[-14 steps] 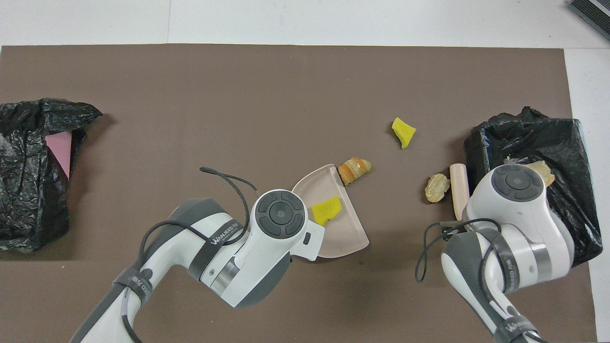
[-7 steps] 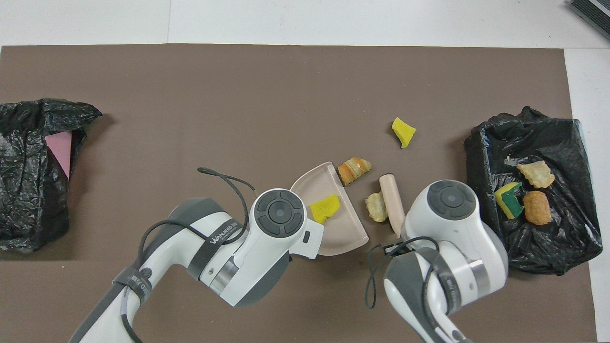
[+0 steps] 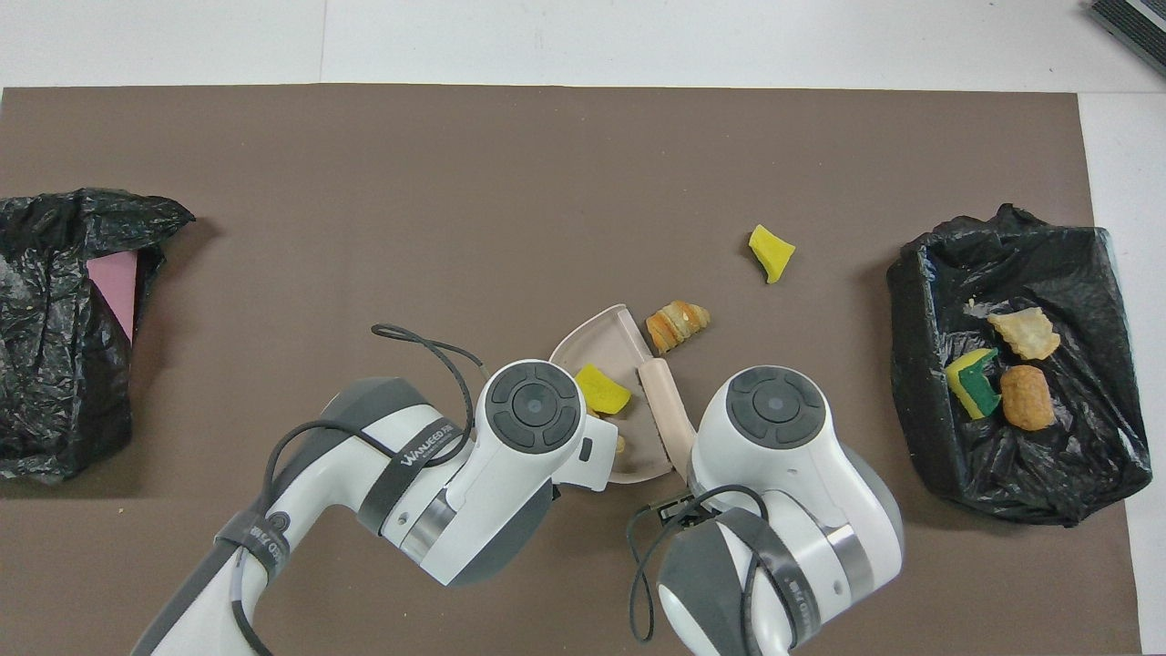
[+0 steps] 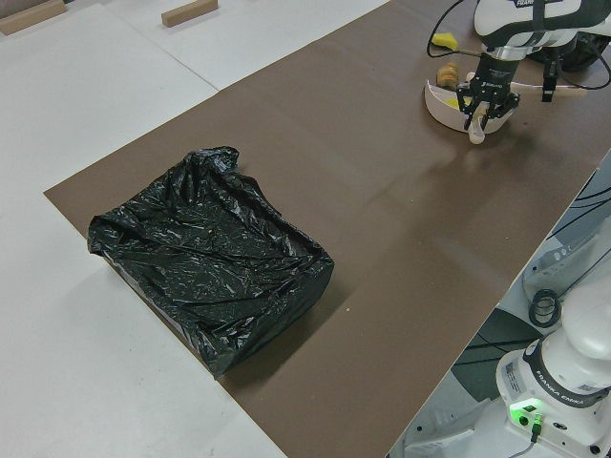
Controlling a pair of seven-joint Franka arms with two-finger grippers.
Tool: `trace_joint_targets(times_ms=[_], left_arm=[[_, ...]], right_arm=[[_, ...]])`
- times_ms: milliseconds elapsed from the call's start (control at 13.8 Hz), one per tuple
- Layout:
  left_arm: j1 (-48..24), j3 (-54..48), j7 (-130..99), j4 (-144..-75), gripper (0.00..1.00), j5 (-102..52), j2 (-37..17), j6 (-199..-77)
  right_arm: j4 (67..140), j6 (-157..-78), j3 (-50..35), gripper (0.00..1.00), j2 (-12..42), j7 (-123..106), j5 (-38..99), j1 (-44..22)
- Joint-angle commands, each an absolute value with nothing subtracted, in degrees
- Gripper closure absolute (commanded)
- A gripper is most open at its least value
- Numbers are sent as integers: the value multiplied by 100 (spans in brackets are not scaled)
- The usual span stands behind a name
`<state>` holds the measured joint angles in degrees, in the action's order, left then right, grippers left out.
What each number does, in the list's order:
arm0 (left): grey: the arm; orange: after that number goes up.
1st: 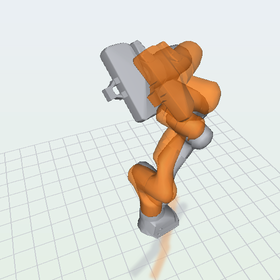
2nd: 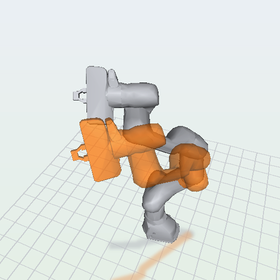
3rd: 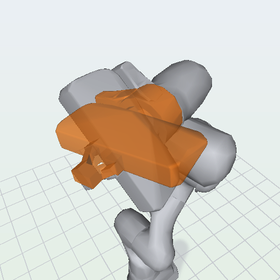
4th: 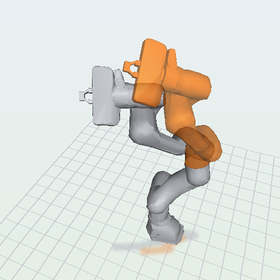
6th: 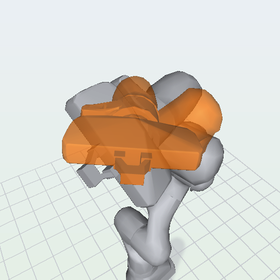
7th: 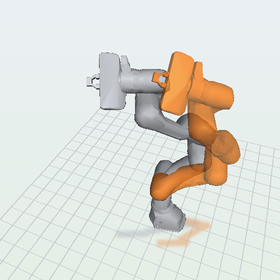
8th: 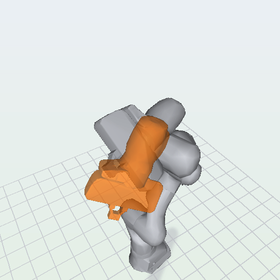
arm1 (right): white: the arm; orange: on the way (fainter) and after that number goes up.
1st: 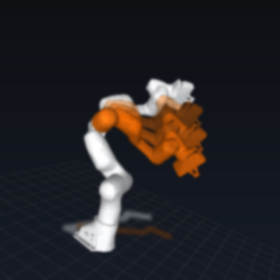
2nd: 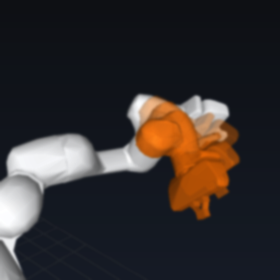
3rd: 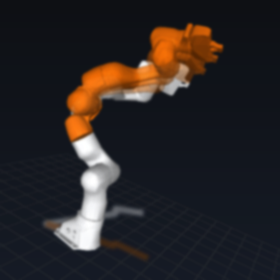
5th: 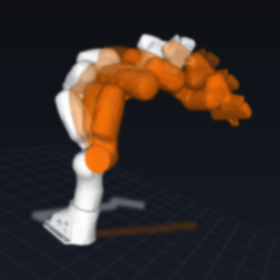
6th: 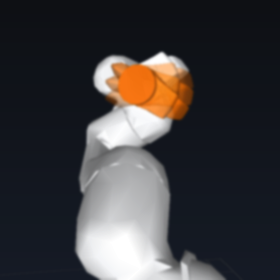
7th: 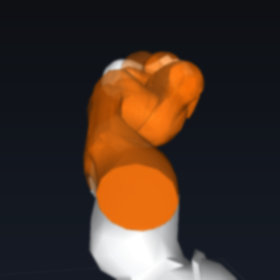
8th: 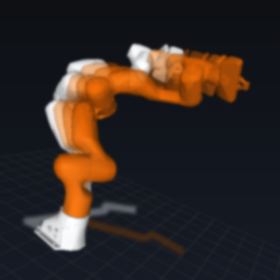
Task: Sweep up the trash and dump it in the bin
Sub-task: 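Sweep the remaining tan bits into the dustpan with the right gripper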
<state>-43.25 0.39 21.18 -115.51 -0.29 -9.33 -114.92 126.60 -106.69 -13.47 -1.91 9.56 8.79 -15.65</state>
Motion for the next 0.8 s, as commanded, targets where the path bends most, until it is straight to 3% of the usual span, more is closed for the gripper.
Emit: trace_joint_targets(times_ms=[0,289,723], left_arm=[[-4351,132,1995,-11435,100,-44,-1046,-11373],[-4316,149,1995,-11058,100,-18,-1151,-10961],[-4201,176,2004,-10424,100,26,-1441,-10257]], right_arm=[[12140,-10512,-1310,100,112,896,775,-1188],[11603,-10801,-1327,100,588,783,-377,-713],[11091,-10985,-1345,100,1555,475,-993,-685]])
